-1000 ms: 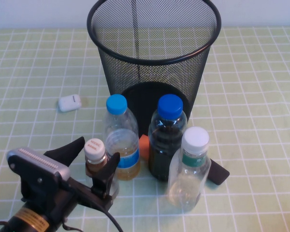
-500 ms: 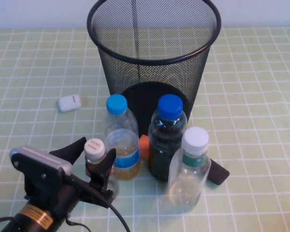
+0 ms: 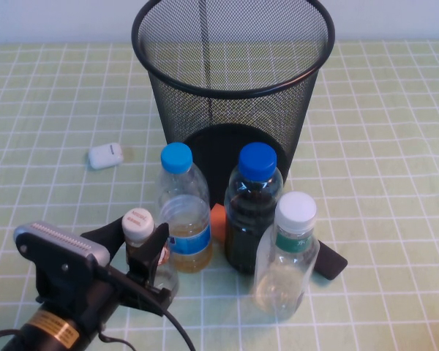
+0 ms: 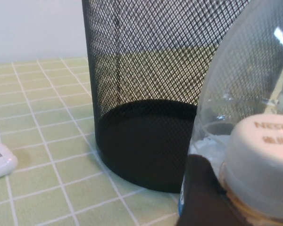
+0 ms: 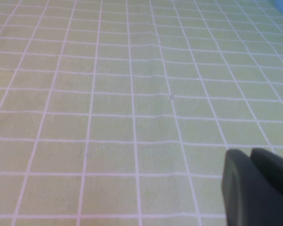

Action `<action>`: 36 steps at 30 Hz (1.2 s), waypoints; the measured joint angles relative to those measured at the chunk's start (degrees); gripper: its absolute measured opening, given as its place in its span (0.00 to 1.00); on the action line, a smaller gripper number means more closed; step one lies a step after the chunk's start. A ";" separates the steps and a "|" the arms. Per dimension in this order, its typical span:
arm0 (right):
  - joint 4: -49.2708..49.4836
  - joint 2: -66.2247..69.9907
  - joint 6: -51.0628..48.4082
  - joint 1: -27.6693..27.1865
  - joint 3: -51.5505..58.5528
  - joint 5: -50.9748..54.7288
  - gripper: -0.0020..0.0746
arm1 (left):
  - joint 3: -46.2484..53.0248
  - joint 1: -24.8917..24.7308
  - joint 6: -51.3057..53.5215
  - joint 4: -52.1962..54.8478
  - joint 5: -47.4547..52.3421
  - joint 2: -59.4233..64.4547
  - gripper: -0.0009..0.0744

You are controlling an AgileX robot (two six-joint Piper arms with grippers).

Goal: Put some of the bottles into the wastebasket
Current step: Pick up a bottle from the table with left arm, then place the bottle in the trash can

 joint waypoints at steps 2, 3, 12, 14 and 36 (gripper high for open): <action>0.00 0.00 0.00 0.00 0.00 0.00 0.03 | 0.36 0.00 0.00 -0.38 0.20 -0.44 0.42; 0.00 0.00 0.00 0.00 0.00 0.00 0.03 | 0.51 0.00 0.00 -1.00 0.91 -1.08 0.42; 0.00 0.00 -0.15 0.00 0.00 0.00 0.03 | 0.64 0.00 2.98 -5.93 15.14 -12.91 0.42; 0.00 0.00 -0.04 0.00 0.00 0.00 0.03 | 0.64 0.00 4.79 -7.83 18.10 -15.80 0.42; 0.00 0.00 -0.26 0.00 0.00 0.00 0.03 | -8.49 0.00 41.28 -35.62 48.44 -38.58 0.42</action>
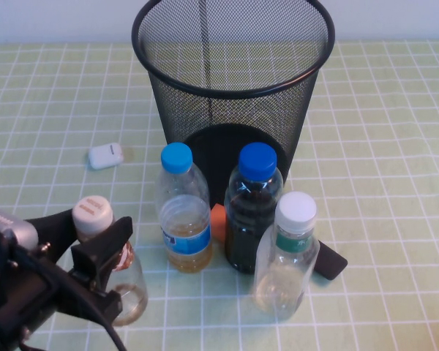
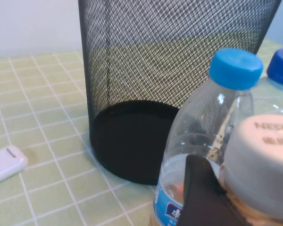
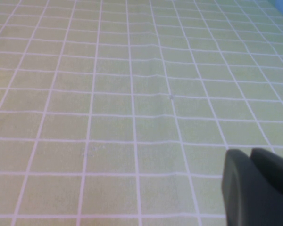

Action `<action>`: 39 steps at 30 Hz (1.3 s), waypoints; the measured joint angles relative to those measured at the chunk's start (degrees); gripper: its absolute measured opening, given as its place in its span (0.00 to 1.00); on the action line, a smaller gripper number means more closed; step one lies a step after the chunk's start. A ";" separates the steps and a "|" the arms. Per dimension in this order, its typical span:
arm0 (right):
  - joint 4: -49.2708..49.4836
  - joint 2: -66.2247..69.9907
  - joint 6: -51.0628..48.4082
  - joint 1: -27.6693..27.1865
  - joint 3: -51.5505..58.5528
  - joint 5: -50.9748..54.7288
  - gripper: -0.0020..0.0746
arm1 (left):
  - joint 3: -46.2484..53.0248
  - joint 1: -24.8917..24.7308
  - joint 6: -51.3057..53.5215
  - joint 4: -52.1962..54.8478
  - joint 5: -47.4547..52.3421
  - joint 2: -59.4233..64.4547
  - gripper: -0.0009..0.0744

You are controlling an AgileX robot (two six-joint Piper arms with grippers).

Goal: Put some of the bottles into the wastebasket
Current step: Place the bottle in the trash can

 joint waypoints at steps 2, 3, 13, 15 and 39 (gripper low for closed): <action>0.00 0.00 0.00 0.00 0.00 0.00 0.03 | 0.00 0.00 1.18 -0.37 0.56 -0.74 0.42; 0.00 0.00 0.00 0.00 0.00 0.00 0.03 | 0.00 0.00 1.45 -0.37 0.85 -0.83 0.42; 0.00 0.00 0.00 0.00 0.00 0.00 0.03 | -2.90 7.52 -27.31 29.50 16.79 -0.83 0.42; 0.00 0.00 0.00 0.00 0.00 0.00 0.03 | -5.71 9.15 -35.34 37.42 22.46 -0.83 0.42; 0.00 0.00 -0.09 0.00 0.00 0.00 0.03 | -72.51 10.97 -49.62 74.59 44.12 27.40 0.42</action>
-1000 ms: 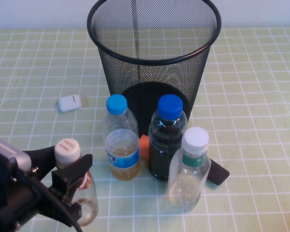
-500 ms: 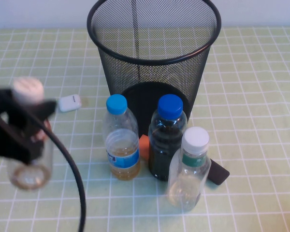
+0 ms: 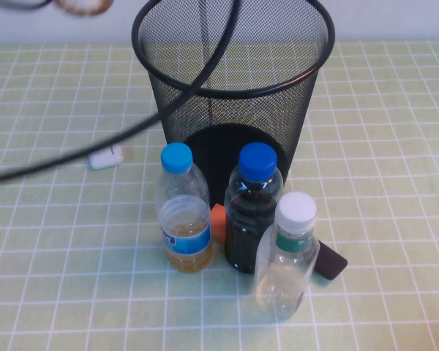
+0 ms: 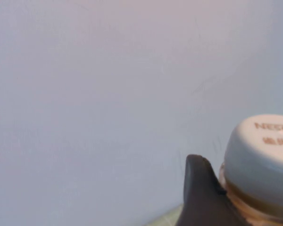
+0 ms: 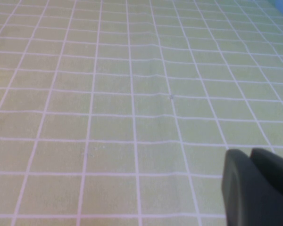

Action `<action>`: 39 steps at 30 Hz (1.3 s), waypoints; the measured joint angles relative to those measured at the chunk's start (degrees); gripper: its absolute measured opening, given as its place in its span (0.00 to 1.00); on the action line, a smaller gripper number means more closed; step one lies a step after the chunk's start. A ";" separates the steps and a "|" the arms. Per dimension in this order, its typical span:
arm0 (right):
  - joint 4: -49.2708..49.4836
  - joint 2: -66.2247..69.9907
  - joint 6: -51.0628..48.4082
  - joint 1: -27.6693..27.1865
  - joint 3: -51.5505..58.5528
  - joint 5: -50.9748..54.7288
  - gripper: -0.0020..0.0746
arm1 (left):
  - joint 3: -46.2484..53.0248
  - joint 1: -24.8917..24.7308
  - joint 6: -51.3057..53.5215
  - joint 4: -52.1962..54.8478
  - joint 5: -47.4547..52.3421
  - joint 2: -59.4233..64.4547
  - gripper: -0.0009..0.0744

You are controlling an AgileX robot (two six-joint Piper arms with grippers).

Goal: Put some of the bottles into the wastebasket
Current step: Place the bottle in the trash can, then pick up a bottle from the table with right arm

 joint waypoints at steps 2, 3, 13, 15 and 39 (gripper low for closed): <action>0.00 0.00 0.10 0.00 0.00 0.00 0.03 | -5.85 0.00 0.00 0.46 -0.68 5.39 0.42; 0.00 0.00 0.11 0.00 0.00 0.00 0.03 | -8.05 0.00 0.00 0.46 -0.80 7.47 0.42; 0.00 0.00 0.11 0.00 0.00 0.00 0.03 | -19.06 0.00 0.00 -3.27 -0.88 25.66 0.42; 0.00 0.00 0.11 0.00 0.00 0.00 0.03 | -19.06 0.00 0.00 -4.28 -0.16 27.72 0.42; 0.00 0.00 0.10 0.00 0.00 0.00 0.03 | -19.06 -0.12 0.00 -5.61 6.21 38.44 0.70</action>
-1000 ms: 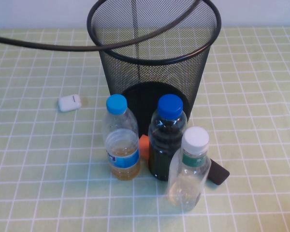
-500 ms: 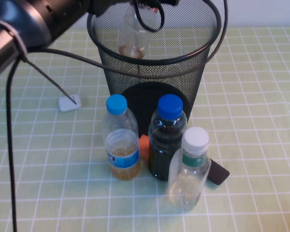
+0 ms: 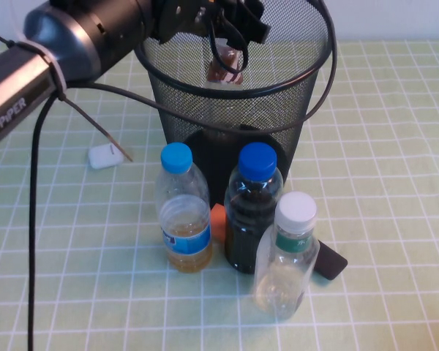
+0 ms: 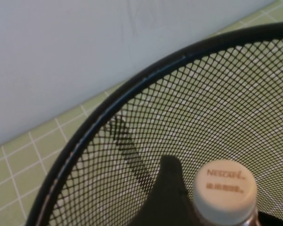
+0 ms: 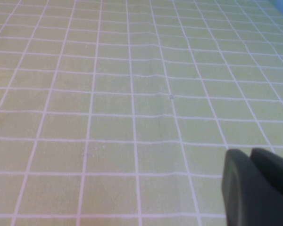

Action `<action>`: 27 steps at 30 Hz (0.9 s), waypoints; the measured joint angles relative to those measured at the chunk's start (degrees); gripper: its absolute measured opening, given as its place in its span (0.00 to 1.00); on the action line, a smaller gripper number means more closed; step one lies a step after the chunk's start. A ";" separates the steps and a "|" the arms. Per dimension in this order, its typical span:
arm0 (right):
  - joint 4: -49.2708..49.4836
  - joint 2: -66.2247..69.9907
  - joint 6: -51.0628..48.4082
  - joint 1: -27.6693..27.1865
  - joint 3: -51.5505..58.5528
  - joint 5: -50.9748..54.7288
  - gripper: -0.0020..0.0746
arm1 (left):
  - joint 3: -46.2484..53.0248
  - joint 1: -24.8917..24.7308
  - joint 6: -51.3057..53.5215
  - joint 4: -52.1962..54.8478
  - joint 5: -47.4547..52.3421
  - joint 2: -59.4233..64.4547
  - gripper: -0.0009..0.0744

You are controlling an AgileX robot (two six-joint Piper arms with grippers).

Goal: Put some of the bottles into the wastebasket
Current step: Pick up a bottle from the table with right arm

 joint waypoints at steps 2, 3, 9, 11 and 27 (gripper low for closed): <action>0.08 0.00 -0.14 0.00 0.00 0.00 0.03 | 0.00 -0.12 0.00 1.10 0.89 -0.93 0.70; 0.08 0.00 -0.14 0.00 0.00 0.00 0.03 | 0.00 -0.38 0.00 1.78 1.63 -1.90 0.70; 0.08 0.00 -0.14 0.00 0.00 0.00 0.03 | 0.17 -3.06 -0.12 5.50 9.92 -10.57 0.56; 0.08 0.00 -0.14 0.00 0.00 0.00 0.03 | 2.19 -3.51 -0.22 6.07 11.24 -14.81 0.41; 0.08 0.00 -0.23 0.00 0.00 0.00 0.03 | 46.47 -3.63 -12.19 10.91 2.07 -60.96 0.01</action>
